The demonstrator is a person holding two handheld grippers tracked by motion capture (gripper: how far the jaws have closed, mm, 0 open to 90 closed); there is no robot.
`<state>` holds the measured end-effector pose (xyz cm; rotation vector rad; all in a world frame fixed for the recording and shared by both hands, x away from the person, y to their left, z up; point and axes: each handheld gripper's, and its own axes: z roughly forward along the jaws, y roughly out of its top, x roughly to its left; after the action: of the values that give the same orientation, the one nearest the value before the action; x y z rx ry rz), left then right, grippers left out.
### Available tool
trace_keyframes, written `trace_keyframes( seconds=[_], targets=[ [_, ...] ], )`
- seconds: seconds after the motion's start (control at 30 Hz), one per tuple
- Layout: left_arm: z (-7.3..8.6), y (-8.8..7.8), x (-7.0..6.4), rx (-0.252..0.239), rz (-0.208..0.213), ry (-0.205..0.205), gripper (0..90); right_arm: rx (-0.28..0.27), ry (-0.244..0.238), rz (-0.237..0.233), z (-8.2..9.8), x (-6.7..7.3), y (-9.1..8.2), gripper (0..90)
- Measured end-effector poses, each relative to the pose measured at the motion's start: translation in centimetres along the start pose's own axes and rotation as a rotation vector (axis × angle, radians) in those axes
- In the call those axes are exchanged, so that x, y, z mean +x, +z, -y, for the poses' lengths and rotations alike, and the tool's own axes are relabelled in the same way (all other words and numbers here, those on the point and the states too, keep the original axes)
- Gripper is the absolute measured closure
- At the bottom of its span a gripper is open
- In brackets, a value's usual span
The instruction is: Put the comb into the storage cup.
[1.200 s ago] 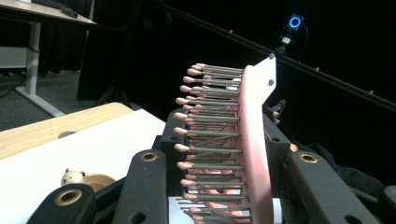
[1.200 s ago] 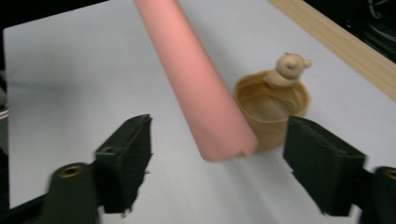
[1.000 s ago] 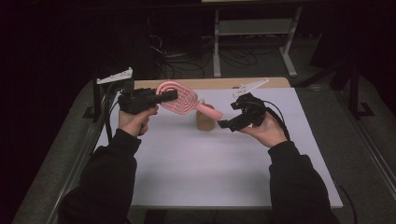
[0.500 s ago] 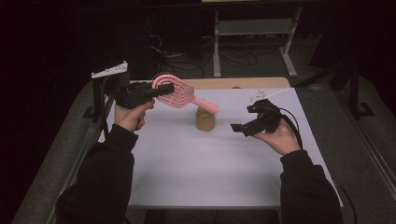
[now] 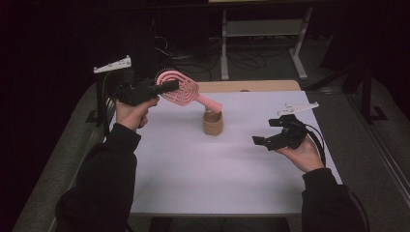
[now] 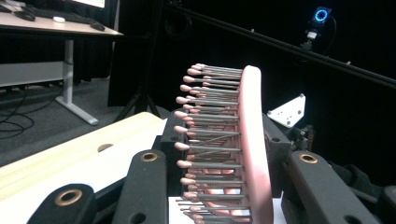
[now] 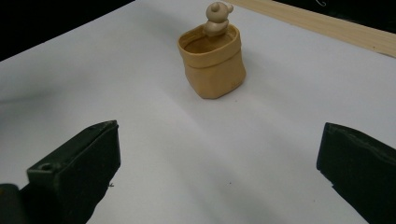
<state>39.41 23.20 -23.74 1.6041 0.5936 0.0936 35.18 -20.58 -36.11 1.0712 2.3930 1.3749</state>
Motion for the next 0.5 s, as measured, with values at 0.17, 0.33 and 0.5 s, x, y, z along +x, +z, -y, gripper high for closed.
trace_keyframes(
  seconds=[0.17,0.33,0.5],
  targets=[
    [-0.7,0.0,0.1,-0.001,-0.015,0.013,63.3,-0.022,0.008,0.003,1.1,-0.1,-0.5,0.0],
    [-1.2,0.0,0.3,-0.001,-0.034,0.027,63.3,-0.026,0.02,0.005,2.2,-0.3,-0.7,0.0],
    [-1.4,-0.1,0.7,-0.012,-0.043,0.022,63.3,-0.024,0.013,0.025,3.3,-0.4,-1.1,0.0]
  ],
)
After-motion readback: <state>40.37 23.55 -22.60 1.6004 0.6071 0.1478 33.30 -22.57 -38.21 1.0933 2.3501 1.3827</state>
